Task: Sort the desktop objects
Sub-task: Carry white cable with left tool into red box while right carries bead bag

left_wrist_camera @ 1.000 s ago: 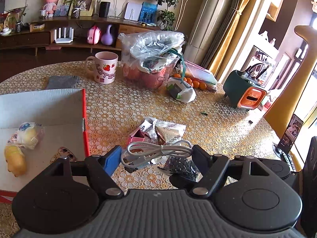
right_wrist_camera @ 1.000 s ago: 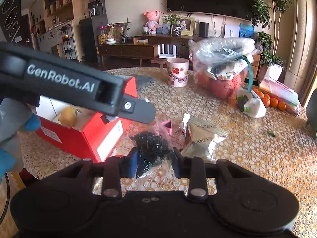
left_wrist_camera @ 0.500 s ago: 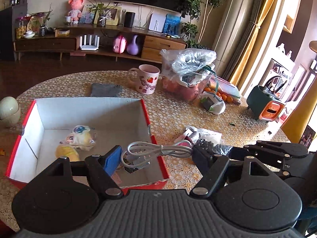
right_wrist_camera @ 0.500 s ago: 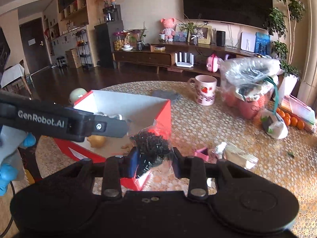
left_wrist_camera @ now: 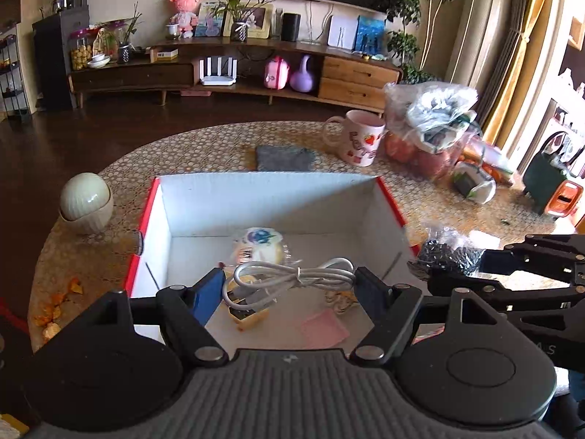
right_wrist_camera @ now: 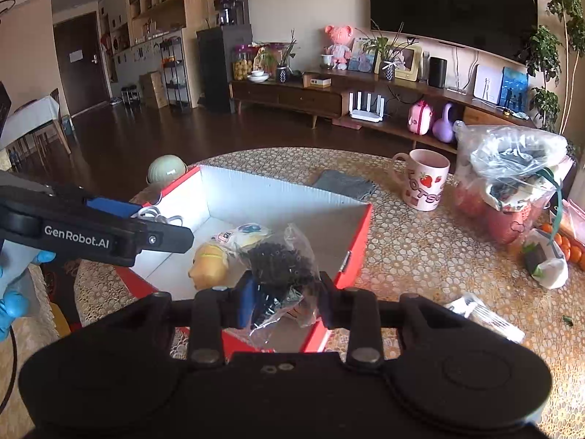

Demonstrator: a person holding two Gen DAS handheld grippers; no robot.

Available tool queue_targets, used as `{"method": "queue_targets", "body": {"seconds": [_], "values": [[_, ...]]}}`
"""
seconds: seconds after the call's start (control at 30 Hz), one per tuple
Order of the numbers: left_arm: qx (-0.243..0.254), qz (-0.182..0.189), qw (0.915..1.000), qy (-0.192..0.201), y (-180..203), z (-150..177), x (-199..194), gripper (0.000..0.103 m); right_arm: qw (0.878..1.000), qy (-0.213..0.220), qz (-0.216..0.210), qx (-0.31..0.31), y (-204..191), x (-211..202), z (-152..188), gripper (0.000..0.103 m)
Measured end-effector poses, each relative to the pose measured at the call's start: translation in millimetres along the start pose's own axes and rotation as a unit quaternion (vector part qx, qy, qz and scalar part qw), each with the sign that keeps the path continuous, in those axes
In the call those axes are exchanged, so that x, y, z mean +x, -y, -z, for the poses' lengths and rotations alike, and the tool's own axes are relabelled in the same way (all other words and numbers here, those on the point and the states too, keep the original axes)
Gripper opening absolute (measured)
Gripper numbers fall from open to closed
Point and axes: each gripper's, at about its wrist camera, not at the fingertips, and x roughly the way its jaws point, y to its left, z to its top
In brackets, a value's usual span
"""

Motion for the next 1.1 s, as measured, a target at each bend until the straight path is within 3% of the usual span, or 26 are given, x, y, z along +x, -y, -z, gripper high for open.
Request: {"method": "queue_targets", "body": {"seconds": [0.27,0.47,0.73,1.1], "values": [[0.014,-0.033,0.9987,-0.036,-21,2,43,0.077,0.999,-0.039,-0.015,0.0,-18,41,-4,0.035],[0.023,-0.045,0.9974,-0.051,-31,-5,66,0.077,0.998,-0.067,-0.004,-0.004,-24,71,-7,0.035],[0.033,-0.059,0.9944,-0.081,-40,-19,91,0.077,0.996,-0.094,0.0,-0.009,-21,91,-8,0.035],[0.052,-0.069,0.9897,-0.114,-39,-9,109,0.077,0.993,-0.115,0.003,-0.017,-20,106,-5,0.037]]}}
